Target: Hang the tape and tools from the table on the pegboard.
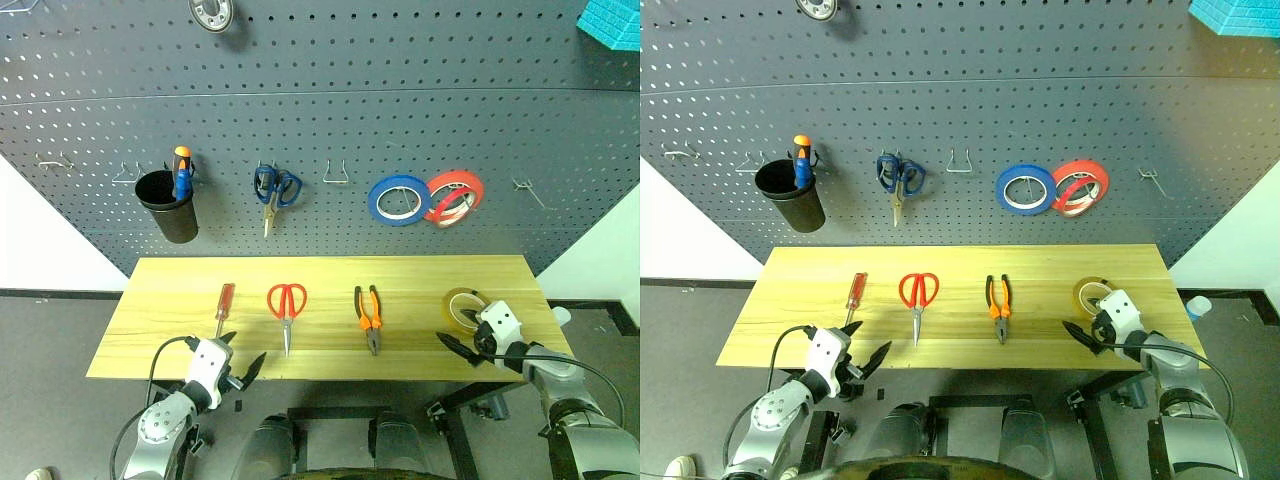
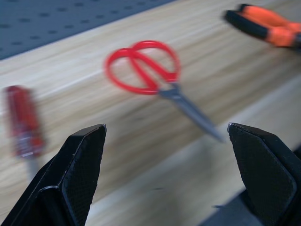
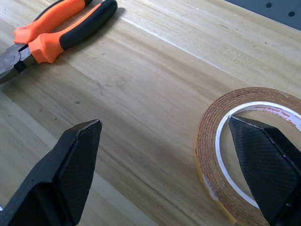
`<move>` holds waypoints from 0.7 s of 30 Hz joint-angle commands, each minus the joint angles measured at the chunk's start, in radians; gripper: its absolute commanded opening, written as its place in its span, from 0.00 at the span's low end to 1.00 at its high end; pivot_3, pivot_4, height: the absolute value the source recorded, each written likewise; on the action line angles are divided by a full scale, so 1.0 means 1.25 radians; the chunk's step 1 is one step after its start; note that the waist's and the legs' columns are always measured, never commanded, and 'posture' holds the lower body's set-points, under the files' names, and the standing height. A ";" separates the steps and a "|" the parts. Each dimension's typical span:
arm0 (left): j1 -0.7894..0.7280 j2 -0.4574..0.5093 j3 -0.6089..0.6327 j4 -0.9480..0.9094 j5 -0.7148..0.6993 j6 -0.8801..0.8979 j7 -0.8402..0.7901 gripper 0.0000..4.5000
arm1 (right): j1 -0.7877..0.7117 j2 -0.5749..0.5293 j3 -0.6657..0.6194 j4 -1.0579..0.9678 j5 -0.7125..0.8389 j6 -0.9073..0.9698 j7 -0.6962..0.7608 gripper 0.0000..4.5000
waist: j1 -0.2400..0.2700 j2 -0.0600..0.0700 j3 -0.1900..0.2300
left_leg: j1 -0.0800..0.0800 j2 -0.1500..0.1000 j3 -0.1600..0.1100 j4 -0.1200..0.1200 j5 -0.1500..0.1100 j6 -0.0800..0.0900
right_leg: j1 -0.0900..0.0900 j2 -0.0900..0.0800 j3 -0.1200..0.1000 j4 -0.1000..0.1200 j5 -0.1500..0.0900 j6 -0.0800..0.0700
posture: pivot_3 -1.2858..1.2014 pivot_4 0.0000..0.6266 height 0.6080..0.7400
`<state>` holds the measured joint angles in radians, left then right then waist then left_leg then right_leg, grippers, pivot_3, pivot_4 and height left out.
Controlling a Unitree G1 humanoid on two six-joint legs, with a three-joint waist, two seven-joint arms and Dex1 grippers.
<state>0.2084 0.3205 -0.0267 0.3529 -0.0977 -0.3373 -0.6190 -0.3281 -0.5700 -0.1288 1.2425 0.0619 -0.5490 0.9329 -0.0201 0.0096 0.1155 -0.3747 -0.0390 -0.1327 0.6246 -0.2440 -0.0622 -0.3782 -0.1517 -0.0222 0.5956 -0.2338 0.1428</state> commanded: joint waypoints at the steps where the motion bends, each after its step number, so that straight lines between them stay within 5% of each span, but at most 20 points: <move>1: -0.004 0.007 -0.004 -0.012 -0.019 -0.006 -0.029 0.96 | 0.004 -0.013 -0.022 -0.010 0.018 -0.015 0.015 1.00 | 0.000 0.000 0.000 | 0.000 0.000 0.000 0.000 0.000 0.000 | 0.000 0.000 0.000 0.000 0.000 0.000 | 0.50 0.06 1.00; 21: -0.009 0.002 -0.001 -0.015 -0.011 0.001 -0.035 0.96 | -0.009 -0.010 -0.028 -0.017 0.013 -0.006 0.023 1.00 | 0.000 0.001 -0.001 | 0.001 0.000 0.001 0.000 0.000 0.000 | 0.000 0.000 0.001 0.000 0.000 0.000 | 0.50 0.06 1.00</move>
<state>0.2022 0.3198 -0.0270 0.3527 -0.1000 -0.3323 -0.6581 -0.3235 -0.5709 -0.1479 1.2404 0.0649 -0.5500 0.9658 -0.0206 0.0104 0.1146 -0.3740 -0.0390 -0.1318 0.6248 -0.2439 -0.0621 -0.3780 -0.1515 -0.0211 0.5959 -0.2336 0.1430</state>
